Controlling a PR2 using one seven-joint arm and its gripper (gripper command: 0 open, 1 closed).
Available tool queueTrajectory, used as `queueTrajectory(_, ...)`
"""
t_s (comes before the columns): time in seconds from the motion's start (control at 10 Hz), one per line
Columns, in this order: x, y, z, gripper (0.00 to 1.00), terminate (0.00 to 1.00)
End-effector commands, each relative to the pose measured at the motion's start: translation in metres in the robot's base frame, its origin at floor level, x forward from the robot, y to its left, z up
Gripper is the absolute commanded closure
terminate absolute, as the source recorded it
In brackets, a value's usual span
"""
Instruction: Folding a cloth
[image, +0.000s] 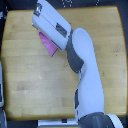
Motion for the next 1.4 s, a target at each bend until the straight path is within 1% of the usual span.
queueTrajectory(0.0, 0.039, 0.006, 0.102, 0.0, 0.0)
queueTrajectory(0.1, 0.051, -0.001, 0.124, 0.0, 0.0)
queueTrajectory(0.3, 0.059, -0.019, 0.155, 0.0, 0.0)
queueTrajectory(0.4, 0.058, -0.021, 0.159, 0.0, 0.0)
queueTrajectory(0.6, 0.051, -0.035, 0.179, 0.0, 0.0)
queueTrajectory(0.7, 0.042, -0.047, 0.189, 0.0, 0.0)
queueTrajectory(0.9, 0.016, -0.096, 0.205, 0.0, 0.0)
queueTrajectory(1.0, -0.011, -0.138, 0.21, 0.0, 0.0)
queueTrajectory(1.1, -0.018, -0.149, 0.212, 0.0, 0.0)
queueTrajectory(1.3, -0.048, -0.198, 0.22, 0.0, 0.0)
